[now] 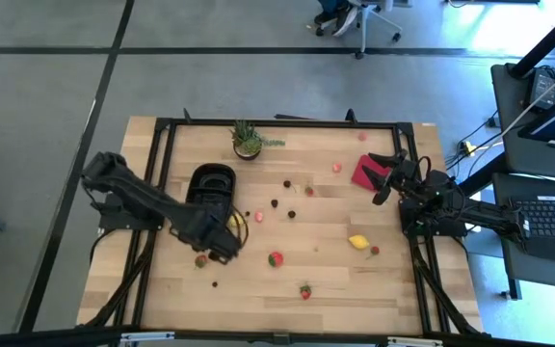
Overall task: Pick and placing Produce into tupperware
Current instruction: Put the red strawberry into the black container
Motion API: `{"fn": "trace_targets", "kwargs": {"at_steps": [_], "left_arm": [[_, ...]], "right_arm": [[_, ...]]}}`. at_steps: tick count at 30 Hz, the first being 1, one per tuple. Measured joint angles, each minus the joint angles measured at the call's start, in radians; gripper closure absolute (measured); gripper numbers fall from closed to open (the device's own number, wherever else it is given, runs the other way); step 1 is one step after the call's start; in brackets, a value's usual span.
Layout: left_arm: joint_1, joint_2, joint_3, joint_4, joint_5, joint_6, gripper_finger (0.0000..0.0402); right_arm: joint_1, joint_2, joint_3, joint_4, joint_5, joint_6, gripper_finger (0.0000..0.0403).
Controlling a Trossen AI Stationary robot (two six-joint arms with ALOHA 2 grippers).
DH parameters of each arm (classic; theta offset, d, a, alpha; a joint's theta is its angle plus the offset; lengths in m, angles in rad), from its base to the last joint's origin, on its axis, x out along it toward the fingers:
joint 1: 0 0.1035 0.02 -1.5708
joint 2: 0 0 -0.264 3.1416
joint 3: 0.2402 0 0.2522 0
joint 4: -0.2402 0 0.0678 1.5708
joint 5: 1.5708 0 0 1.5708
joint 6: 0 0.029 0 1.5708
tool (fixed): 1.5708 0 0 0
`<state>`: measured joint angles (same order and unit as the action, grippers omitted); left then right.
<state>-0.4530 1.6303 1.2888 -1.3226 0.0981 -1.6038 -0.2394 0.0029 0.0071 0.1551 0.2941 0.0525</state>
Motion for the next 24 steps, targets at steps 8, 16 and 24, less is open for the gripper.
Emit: {"fn": "trace_targets", "kwargs": {"at_steps": [8,16,24], "left_arm": [[-0.075,0.053,0.000,0.108,-0.007,-0.098,0.0144],[-0.123,0.053,-0.091,0.149,-0.009,-0.245,0.0151],[-0.115,0.053,-0.231,0.307,-0.005,-0.288,0.0151]], "right_arm": [[0.000,0.000,0.000,-0.010,0.000,0.049,0.0171],[0.000,0.000,0.000,-0.019,0.000,0.047,0.0171],[0.000,0.001,0.000,-0.021,0.000,0.047,0.0171]]}}
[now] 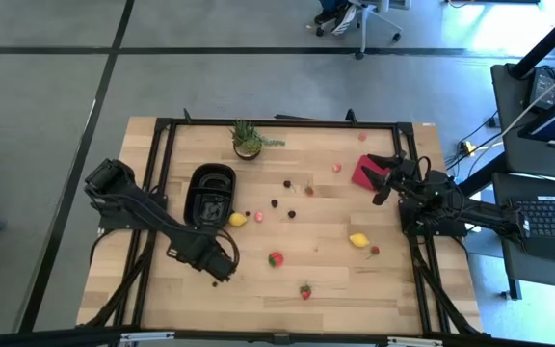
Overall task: Pick and placing Produce into tupperware
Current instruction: Put the red strawberry into the black container
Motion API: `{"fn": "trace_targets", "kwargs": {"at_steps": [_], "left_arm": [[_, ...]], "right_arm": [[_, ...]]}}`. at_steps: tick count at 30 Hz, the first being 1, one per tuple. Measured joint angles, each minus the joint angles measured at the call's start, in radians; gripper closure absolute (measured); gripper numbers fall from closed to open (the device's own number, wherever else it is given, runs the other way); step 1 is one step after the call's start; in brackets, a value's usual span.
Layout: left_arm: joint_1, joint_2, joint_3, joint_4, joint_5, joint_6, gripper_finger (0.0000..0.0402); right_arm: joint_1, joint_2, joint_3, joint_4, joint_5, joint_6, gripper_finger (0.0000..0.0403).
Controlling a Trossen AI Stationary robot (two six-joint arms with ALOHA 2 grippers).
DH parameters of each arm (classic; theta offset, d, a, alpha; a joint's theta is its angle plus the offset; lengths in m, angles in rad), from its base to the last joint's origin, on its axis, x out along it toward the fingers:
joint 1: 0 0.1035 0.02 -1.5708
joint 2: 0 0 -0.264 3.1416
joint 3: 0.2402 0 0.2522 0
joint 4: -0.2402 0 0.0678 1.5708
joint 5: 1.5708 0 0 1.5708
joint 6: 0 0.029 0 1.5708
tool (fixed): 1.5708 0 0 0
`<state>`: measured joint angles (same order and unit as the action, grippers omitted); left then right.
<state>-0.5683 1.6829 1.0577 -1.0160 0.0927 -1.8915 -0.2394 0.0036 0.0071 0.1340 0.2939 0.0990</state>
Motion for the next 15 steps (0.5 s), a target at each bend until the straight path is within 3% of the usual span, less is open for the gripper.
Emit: {"fn": "trace_targets", "kwargs": {"at_steps": [15], "left_arm": [[0.007,-0.005,-0.169,0.251,0.009,-0.020,0.0151]], "right_arm": [[0.000,0.000,0.000,-0.001,0.000,-0.002,0.0171]]}}
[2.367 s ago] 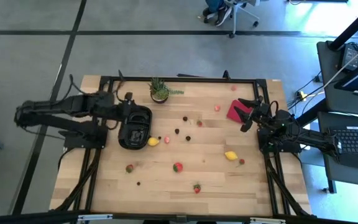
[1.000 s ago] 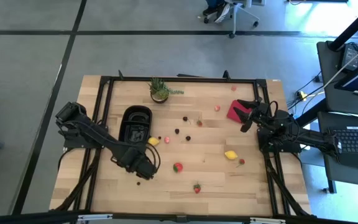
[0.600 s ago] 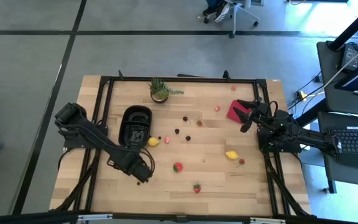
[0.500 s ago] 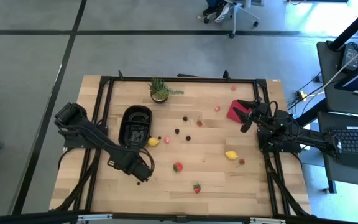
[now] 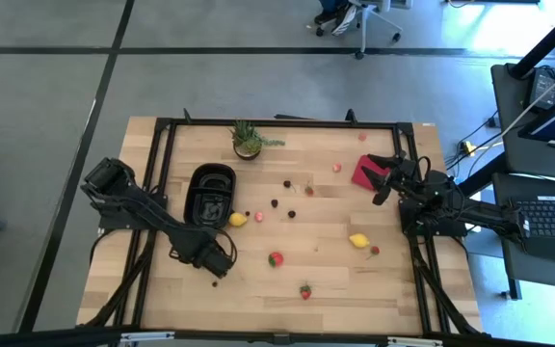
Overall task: Pick and placing Produce into tupperware
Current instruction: Put the red strawberry into the black container
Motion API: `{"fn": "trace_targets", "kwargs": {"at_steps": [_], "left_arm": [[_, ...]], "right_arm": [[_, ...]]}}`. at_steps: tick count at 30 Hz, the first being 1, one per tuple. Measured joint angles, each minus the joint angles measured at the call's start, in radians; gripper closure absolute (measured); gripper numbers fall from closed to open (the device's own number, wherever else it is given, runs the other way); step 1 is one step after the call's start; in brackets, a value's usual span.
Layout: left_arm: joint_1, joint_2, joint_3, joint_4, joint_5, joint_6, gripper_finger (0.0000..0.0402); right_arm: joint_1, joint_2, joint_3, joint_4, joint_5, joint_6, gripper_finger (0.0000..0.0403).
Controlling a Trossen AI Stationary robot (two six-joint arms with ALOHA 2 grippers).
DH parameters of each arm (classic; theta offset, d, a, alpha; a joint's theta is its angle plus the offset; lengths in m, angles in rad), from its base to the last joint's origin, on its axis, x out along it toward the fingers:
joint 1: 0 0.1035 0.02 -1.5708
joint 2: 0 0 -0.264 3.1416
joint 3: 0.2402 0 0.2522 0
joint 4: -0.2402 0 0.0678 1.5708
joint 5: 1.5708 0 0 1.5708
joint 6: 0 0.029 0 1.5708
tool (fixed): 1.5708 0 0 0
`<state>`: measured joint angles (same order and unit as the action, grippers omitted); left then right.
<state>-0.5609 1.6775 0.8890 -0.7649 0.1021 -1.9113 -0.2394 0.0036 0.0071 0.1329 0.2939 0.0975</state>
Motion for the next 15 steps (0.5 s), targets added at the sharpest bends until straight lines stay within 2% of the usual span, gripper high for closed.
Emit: {"fn": "trace_targets", "kwargs": {"at_steps": [6,15], "left_arm": [[0.020,0.002,-0.001,-0.003,0.036,0.007,0.0164],[0.033,0.004,-0.002,0.000,0.043,0.010,0.0214]], "right_arm": [[0.000,0.000,0.000,-0.006,0.000,0.000,0.0171],[0.000,0.000,0.000,-0.013,0.000,0.000,0.0171]]}}
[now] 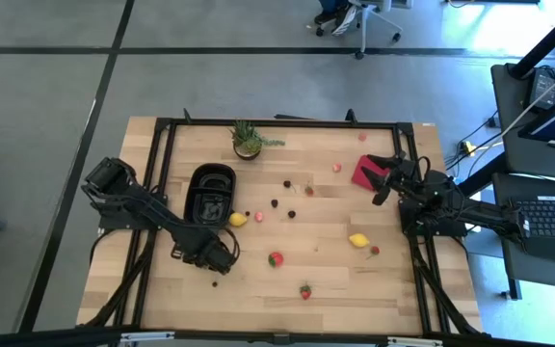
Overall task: Pick and placing Produce into tupperware
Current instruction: Put the red strawberry into the black container
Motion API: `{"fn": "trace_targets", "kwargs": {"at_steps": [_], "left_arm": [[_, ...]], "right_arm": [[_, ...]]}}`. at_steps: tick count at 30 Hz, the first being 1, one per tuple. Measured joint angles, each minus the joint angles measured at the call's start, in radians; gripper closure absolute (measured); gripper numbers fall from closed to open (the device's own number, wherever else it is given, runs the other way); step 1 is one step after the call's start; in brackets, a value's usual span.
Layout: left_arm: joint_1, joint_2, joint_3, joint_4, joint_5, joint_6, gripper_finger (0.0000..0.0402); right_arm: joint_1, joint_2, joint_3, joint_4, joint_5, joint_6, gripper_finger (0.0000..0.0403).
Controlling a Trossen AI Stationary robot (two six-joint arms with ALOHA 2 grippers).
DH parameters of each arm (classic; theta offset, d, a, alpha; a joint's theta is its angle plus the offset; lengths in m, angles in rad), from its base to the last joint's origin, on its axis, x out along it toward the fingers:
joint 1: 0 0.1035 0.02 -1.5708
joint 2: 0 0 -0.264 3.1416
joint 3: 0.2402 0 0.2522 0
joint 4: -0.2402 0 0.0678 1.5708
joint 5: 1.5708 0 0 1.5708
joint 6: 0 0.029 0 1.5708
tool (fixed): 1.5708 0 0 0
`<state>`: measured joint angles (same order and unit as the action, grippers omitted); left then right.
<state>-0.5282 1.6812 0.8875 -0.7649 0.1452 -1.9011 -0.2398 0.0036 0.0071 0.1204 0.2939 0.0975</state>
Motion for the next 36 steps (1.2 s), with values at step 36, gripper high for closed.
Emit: {"fn": "trace_targets", "kwargs": {"at_steps": [36], "left_arm": [[0.535,-0.288,-0.002,0.269,-0.155,1.021,0.0260]], "right_arm": [[0.000,0.000,0.000,-0.032,0.000,0.006,0.0171]]}}
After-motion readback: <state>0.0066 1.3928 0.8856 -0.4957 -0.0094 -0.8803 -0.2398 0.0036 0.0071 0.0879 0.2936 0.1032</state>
